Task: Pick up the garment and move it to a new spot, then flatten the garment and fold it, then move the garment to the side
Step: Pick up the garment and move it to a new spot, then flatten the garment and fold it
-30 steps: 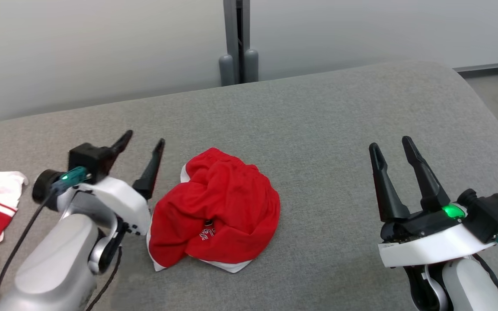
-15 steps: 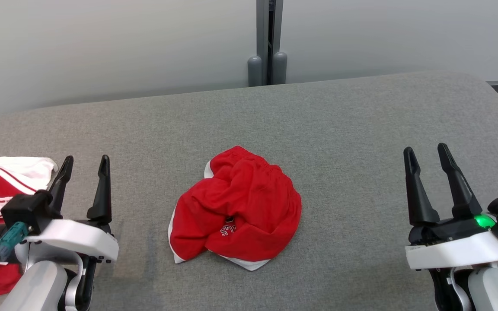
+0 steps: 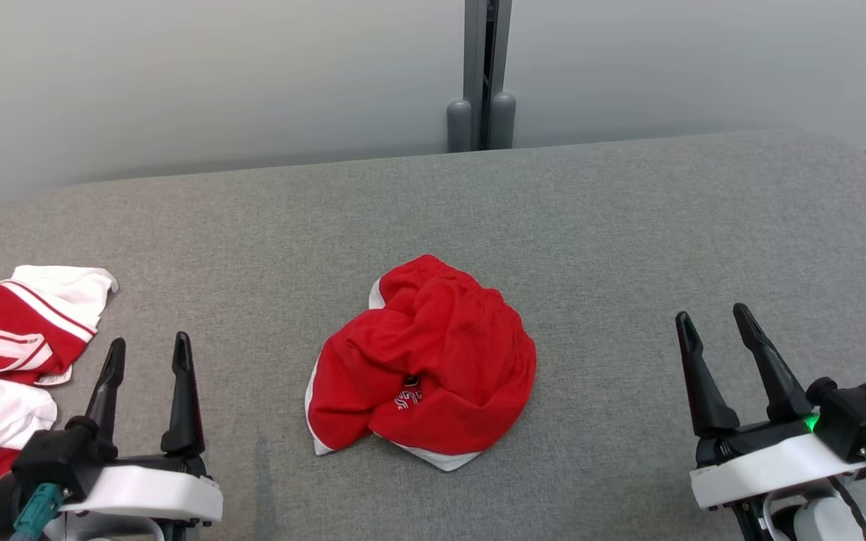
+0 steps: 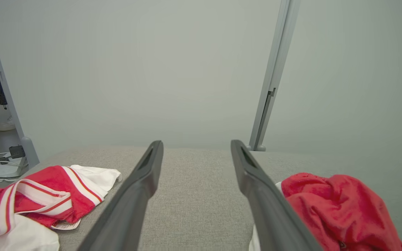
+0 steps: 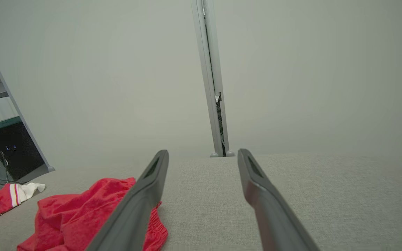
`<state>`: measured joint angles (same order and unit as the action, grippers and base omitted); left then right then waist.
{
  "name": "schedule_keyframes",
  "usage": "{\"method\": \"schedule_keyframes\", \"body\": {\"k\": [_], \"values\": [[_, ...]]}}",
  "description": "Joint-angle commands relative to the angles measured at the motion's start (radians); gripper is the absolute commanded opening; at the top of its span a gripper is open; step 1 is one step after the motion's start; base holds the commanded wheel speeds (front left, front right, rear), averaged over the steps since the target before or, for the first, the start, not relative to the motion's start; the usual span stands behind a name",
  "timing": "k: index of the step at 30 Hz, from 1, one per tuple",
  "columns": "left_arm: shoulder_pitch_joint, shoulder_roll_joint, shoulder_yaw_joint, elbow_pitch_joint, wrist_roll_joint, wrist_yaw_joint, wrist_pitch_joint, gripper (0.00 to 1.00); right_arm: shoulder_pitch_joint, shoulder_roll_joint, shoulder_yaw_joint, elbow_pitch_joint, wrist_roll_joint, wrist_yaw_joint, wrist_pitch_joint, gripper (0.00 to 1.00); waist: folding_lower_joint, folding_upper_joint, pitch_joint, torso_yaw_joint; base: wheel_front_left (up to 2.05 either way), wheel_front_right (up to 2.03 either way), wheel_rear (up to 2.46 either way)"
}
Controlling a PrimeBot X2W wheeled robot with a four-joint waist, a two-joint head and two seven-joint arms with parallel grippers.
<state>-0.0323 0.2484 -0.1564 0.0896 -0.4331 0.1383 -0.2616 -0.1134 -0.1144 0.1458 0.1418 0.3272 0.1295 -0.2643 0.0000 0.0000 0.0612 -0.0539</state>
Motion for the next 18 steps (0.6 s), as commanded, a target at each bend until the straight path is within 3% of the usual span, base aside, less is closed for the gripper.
{"method": "schedule_keyframes", "body": {"k": [1, 18], "values": [[0.016, -0.016, 0.020, 0.003, 0.021, -0.016, -0.005, 1.00, 0.011, -0.007, -0.001, 0.011, -0.009, 0.002, 0.000, 1.00, 0.0000, 0.0000, -0.008, 0.005, 0.00, 0.00, 0.00], [0.015, -0.122, 0.106, 0.029, 0.120, -0.125, -0.005, 1.00, 0.007, -0.014, 0.010, 0.037, 0.013, 0.002, 0.000, 1.00, 0.0000, 0.0000, -0.020, 0.017, 0.00, 0.00, 0.00]]}}
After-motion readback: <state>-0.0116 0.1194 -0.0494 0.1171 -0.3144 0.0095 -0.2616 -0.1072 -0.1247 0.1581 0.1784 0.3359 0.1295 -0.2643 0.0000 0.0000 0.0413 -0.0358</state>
